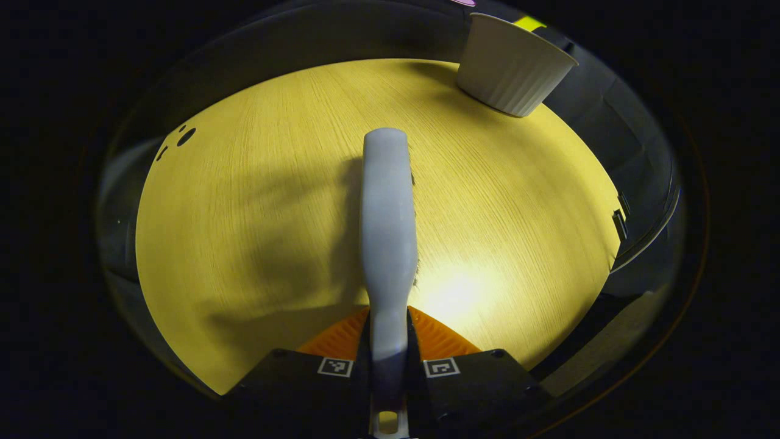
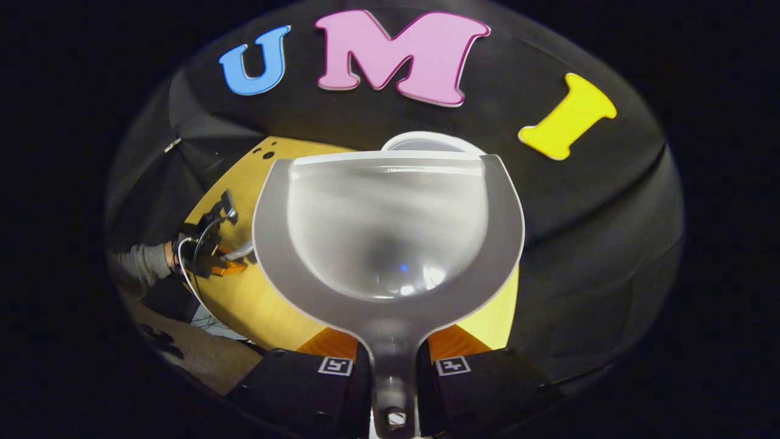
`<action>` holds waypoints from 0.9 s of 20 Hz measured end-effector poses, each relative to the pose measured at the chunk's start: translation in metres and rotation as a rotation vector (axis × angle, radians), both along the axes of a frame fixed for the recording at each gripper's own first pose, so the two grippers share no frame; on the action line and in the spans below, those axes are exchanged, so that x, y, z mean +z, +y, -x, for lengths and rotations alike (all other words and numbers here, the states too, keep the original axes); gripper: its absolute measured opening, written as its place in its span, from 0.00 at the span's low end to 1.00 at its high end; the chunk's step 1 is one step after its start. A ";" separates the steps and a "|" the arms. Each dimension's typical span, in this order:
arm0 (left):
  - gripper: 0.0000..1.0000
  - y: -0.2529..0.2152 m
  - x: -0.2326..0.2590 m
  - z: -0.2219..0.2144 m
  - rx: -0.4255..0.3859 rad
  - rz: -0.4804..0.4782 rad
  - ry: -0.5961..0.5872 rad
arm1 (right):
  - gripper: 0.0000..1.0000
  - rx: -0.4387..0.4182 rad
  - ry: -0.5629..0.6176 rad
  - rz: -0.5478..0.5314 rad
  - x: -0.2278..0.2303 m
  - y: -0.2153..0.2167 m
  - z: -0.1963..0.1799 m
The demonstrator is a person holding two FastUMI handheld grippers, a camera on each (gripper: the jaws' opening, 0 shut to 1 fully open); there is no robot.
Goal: Pick up the small broom and dustpan from the desktop, sweep the trash into the dustpan with the broom, and then empty the trash into the garbage bin.
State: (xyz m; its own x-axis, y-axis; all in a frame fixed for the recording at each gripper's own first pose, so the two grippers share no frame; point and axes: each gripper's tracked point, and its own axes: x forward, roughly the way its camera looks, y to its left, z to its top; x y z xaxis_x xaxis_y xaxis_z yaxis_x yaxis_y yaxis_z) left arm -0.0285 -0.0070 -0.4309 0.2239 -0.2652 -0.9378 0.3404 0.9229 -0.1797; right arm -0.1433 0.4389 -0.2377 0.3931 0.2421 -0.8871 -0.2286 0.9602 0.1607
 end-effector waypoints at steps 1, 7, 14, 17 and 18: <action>0.28 0.000 0.000 0.000 0.002 -0.001 0.002 | 0.34 0.011 0.021 -0.014 -0.010 0.012 0.011; 0.28 0.002 -0.001 0.002 0.006 -0.018 0.011 | 0.34 0.095 0.136 -0.029 -0.077 0.073 0.064; 0.28 0.001 -0.002 0.004 0.016 -0.042 0.022 | 0.34 0.109 0.256 -0.062 -0.160 0.125 0.082; 0.30 0.002 -0.003 0.004 0.021 -0.053 0.027 | 0.34 0.078 0.271 -0.075 -0.184 0.142 0.076; 0.28 0.001 -0.003 0.005 0.022 -0.056 0.028 | 0.34 0.070 0.282 -0.084 -0.189 0.146 0.075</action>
State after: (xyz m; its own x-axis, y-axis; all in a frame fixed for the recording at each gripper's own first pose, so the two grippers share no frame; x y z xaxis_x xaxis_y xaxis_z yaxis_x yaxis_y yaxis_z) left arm -0.0331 -0.0057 -0.4335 0.2024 -0.2071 -0.9572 0.3159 0.9389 -0.1364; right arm -0.2185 0.5847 -0.4266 0.1143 0.3369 -0.9346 -0.2290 0.9243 0.3053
